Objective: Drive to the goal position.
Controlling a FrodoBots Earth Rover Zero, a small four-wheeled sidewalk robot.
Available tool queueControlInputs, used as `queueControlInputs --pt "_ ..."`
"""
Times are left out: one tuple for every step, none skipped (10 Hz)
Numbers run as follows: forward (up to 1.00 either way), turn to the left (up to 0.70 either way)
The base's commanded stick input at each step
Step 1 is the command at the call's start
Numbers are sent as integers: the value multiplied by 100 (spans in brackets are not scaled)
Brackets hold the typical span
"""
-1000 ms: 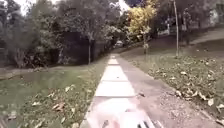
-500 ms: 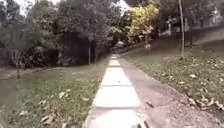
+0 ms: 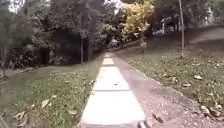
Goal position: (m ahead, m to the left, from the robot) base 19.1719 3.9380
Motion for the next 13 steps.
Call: queueControlInputs --pt "70 -13" --pt "70 -7" --pt "70 0" --pt "70 0" --pt "70 0" --pt "70 0" --pt "70 0" --pt "70 0" --pt "70 0" --pt "70 0" --pt "70 0" --pt "70 -4" --pt "70 -24"
